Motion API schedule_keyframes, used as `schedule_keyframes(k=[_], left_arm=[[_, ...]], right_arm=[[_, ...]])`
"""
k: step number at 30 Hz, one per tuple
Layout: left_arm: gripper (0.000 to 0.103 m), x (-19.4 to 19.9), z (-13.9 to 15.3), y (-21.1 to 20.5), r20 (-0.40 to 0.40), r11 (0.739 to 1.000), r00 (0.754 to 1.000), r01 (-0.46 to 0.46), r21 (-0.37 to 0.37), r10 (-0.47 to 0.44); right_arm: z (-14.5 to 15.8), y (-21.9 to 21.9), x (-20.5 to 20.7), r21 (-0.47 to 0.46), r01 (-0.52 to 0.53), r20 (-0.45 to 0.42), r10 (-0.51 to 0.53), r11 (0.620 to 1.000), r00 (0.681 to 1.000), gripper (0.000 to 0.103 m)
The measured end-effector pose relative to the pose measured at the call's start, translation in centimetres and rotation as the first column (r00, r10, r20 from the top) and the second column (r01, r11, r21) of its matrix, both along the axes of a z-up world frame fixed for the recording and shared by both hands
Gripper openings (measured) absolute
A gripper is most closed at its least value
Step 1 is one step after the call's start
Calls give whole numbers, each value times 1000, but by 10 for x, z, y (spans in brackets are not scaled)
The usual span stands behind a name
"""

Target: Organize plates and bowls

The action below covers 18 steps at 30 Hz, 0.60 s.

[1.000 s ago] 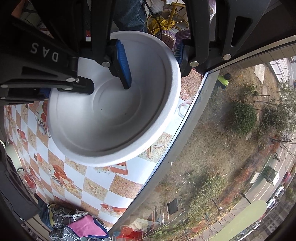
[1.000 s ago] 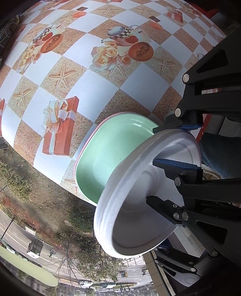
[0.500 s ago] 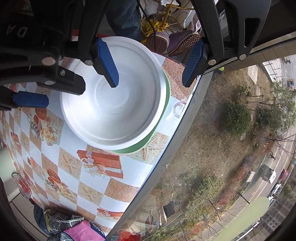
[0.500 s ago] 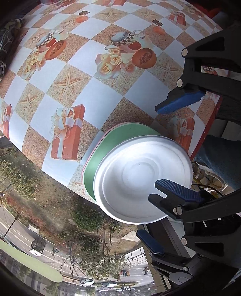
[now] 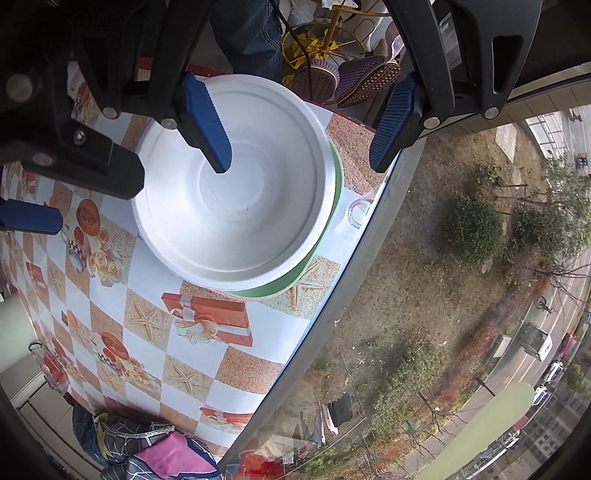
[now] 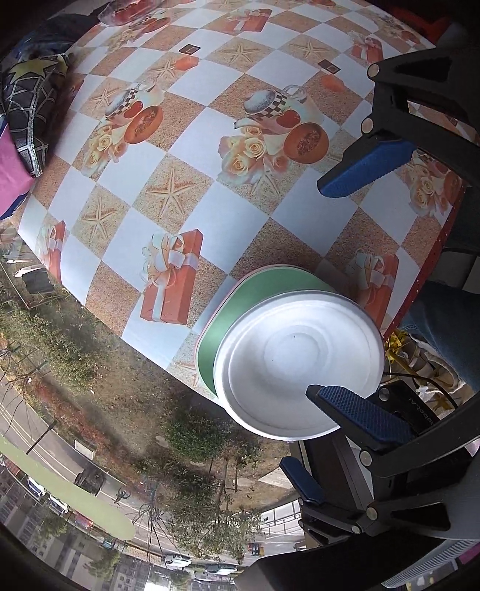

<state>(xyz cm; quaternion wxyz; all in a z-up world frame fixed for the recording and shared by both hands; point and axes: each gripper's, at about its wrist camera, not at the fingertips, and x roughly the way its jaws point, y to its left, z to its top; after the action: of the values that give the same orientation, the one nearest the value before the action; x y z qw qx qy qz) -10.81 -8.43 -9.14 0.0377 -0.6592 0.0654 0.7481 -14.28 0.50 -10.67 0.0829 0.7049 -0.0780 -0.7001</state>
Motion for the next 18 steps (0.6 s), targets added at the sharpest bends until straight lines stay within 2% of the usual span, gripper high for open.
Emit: schedule_keyframes(k=[7, 18], left_arm=[[80, 14, 11, 9, -51, 998, 996, 66, -9, -67], [80, 13, 18, 11, -78, 998, 995, 67, -8, -68]], right_arm=[[2, 9, 6, 24, -4, 9, 4, 1000, 1000, 103], [8, 18, 12, 48, 8, 25, -9, 999, 1000, 103]])
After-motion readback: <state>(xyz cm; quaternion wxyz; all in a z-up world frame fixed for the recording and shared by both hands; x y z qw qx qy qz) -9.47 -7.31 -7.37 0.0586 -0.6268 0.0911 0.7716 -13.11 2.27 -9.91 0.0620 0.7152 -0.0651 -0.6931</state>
